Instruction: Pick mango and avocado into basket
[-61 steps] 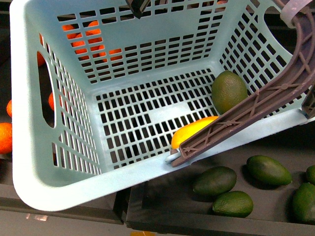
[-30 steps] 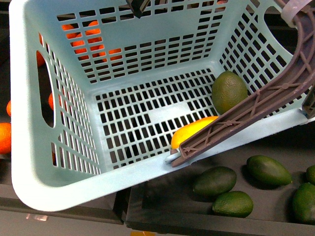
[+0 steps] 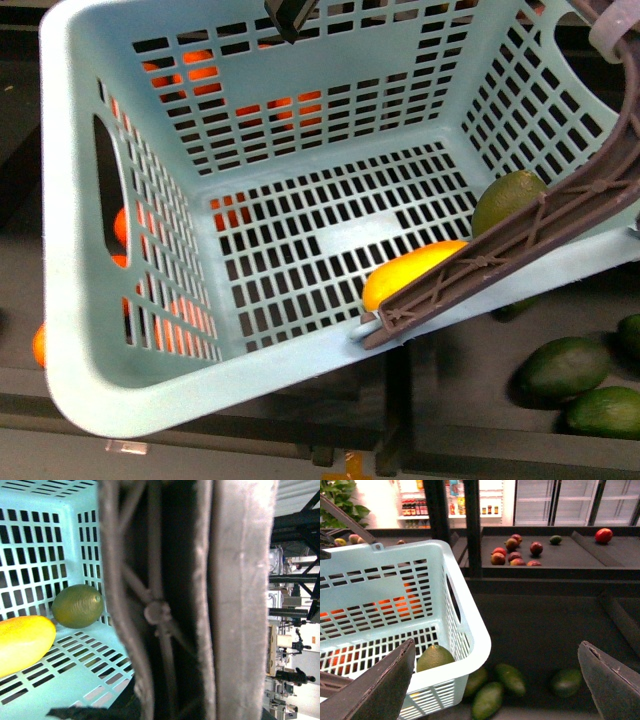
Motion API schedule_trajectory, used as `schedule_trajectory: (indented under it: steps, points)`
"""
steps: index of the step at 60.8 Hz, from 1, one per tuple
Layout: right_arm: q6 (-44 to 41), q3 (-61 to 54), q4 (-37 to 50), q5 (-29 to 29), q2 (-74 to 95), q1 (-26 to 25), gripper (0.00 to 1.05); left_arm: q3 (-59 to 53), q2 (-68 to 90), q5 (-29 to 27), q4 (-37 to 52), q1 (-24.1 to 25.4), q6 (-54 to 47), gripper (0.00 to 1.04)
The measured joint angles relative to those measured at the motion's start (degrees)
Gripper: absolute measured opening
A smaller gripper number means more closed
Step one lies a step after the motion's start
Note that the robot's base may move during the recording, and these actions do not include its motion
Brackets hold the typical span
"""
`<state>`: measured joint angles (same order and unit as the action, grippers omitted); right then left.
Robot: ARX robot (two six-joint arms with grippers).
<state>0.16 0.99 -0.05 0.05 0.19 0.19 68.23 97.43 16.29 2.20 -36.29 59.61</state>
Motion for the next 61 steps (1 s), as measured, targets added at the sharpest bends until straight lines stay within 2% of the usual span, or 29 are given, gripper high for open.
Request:
schedule_trajectory:
  steps: [61]
  points:
    - [0.0,0.0,-0.07,0.07,-0.02,0.0,0.96,0.0,0.07,-0.39,-0.02,0.31,-0.68,0.14]
